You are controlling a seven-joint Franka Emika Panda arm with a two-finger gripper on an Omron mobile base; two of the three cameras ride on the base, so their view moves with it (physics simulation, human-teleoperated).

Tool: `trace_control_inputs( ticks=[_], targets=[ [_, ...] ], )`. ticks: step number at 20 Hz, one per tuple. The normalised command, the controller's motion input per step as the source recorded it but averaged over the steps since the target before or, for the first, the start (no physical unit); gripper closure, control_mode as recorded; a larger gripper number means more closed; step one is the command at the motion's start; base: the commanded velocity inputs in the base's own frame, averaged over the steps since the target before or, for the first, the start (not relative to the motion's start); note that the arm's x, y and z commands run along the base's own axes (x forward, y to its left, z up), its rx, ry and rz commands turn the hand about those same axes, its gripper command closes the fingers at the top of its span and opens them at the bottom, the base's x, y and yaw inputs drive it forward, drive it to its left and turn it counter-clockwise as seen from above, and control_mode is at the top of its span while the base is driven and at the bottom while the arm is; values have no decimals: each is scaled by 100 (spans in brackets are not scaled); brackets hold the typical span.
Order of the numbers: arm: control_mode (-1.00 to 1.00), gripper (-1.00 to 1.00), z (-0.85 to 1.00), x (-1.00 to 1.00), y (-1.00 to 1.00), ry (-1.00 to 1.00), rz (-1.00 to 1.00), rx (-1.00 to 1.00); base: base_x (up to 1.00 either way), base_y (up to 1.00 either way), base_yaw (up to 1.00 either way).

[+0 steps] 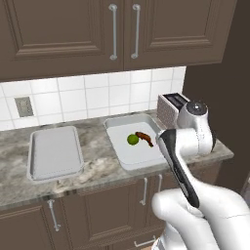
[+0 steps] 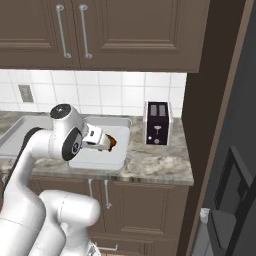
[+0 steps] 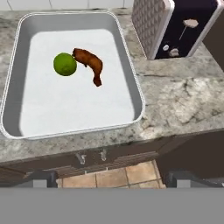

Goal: Place one lime and one chicken drumstick in each tupperware on the nearby counter, to pack two identical lunches.

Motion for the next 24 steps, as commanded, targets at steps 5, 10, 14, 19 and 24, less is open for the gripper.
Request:
trace_control_inputs(
  ticks=[5, 10, 14, 19, 24],
  targets=[
    [-100, -100, 52, -100, -9, -20, 16, 0, 0, 0, 0],
    [100, -100, 42, -80, -5, -14, 15, 0, -19, 0, 2],
    [100, -100, 0, 0, 0, 0, 0, 0, -100, 0, 1],
    [100, -100, 0, 0, 0, 0, 0, 0, -100, 0, 0],
    [100, -100, 0, 0, 0, 0, 0, 0, -100, -21, -1]
  ],
)
